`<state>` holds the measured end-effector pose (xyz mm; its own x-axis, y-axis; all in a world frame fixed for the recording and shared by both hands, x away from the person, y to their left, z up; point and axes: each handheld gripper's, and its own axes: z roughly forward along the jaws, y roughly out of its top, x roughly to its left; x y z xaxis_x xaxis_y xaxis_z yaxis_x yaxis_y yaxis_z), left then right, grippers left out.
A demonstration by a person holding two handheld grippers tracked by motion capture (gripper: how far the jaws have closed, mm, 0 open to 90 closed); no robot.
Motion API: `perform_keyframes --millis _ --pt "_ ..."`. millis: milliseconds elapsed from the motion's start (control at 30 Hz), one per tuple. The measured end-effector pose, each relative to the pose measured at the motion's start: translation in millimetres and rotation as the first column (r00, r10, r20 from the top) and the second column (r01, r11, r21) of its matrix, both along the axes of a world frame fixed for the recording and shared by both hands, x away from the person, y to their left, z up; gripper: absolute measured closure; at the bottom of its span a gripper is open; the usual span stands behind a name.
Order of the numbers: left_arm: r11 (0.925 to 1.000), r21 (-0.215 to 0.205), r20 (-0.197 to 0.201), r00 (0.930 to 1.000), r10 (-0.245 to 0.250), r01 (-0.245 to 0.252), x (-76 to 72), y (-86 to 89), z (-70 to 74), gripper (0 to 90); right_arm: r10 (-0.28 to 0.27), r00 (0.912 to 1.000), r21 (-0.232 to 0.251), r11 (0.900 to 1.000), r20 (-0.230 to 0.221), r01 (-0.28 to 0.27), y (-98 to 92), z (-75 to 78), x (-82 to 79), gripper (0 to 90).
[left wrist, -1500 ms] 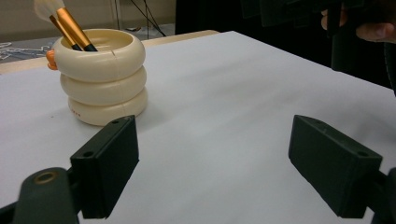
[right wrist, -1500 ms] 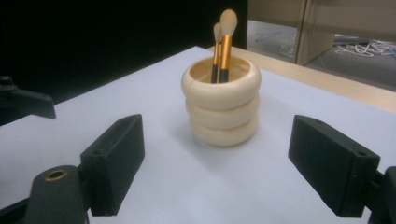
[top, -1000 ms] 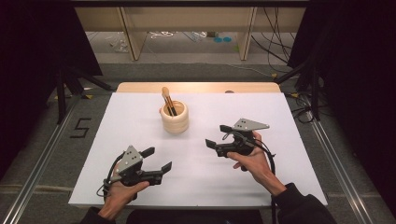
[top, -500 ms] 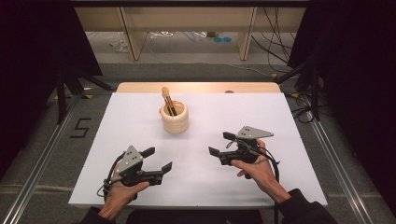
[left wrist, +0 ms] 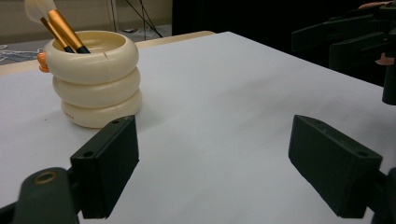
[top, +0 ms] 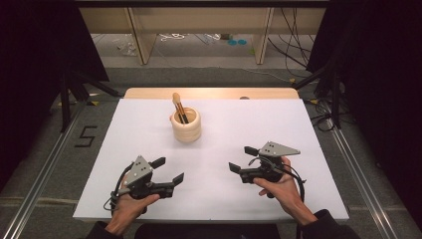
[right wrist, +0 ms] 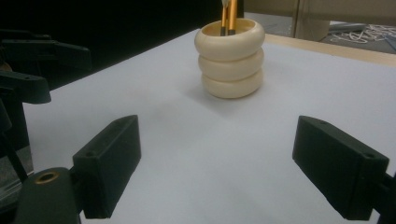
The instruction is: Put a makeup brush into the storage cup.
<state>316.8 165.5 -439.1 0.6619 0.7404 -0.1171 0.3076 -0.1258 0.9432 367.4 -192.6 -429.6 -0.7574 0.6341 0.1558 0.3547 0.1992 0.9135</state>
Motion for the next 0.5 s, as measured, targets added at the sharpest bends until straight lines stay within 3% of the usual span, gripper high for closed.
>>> perform_keyframes --millis 500 --pt "0.9999 -0.009 0.015 0.9999 -0.006 0.006 3.7 1.4 1.5 15.7 -0.002 1.0000 -0.002 1.000 0.003 0.002 -0.1 -4.9 2.0 16.1"
